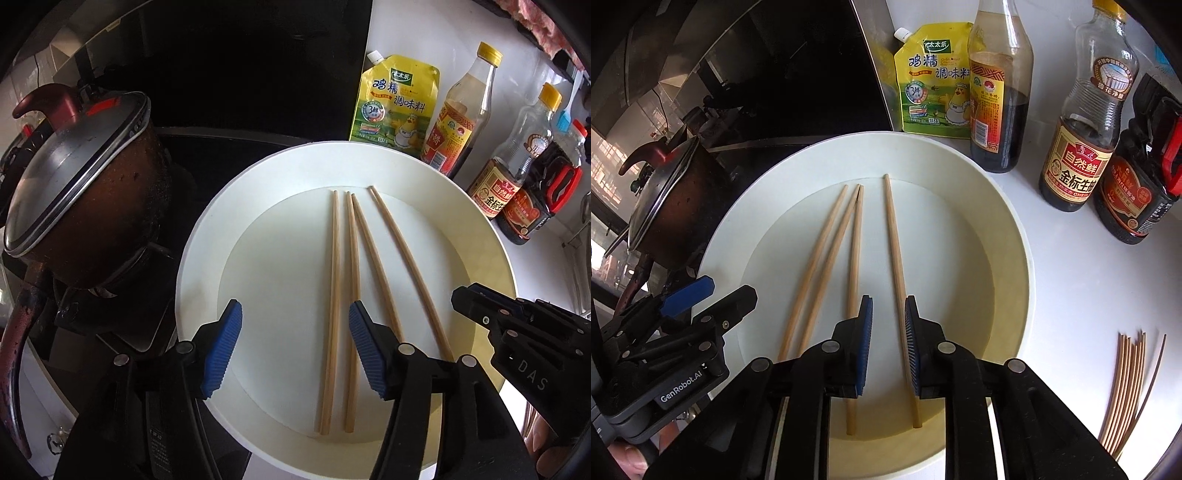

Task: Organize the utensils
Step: 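Move both open tools back over the remaining chopstick pile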

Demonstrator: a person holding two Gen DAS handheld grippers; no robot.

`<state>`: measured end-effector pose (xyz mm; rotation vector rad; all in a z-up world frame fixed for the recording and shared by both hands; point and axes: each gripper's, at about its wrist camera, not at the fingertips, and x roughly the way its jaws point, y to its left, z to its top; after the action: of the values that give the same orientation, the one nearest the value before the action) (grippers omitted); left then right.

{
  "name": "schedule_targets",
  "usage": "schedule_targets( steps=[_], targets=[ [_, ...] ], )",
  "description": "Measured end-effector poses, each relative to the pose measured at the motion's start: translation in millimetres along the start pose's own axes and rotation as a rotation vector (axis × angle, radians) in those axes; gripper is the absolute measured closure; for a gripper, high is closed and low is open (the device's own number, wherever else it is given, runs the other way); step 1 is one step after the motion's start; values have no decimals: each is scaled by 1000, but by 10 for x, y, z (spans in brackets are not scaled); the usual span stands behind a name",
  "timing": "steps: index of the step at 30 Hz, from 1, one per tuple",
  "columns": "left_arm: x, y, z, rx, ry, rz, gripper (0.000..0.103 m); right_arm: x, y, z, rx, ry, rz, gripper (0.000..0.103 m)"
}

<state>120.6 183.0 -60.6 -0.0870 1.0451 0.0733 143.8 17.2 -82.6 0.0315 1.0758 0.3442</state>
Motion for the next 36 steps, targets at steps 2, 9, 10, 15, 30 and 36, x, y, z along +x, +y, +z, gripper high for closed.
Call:
schedule_targets(
  steps=[2,9,10,15,30,36],
  targets=[
    [-63,1,-25,-4,-7,3,43,-71,6,-28,-8,-11,2,81],
    [-295,-31,-109,-16,-38,13,40,-307,26,-155,-23,-31,14,76],
    [-328,-39,-125,-18,-41,13,40,-336,29,-183,-27,-32,14,75],
    [-485,-92,-205,-16,-60,20,38,-507,3,-299,-31,-44,18,69],
    [-848,-475,-472,24,-109,32,24,-966,-329,-731,11,-79,8,58],
    [-883,-703,-569,54,-103,18,20,-1118,-695,-984,73,-83,-27,55]
  ],
)
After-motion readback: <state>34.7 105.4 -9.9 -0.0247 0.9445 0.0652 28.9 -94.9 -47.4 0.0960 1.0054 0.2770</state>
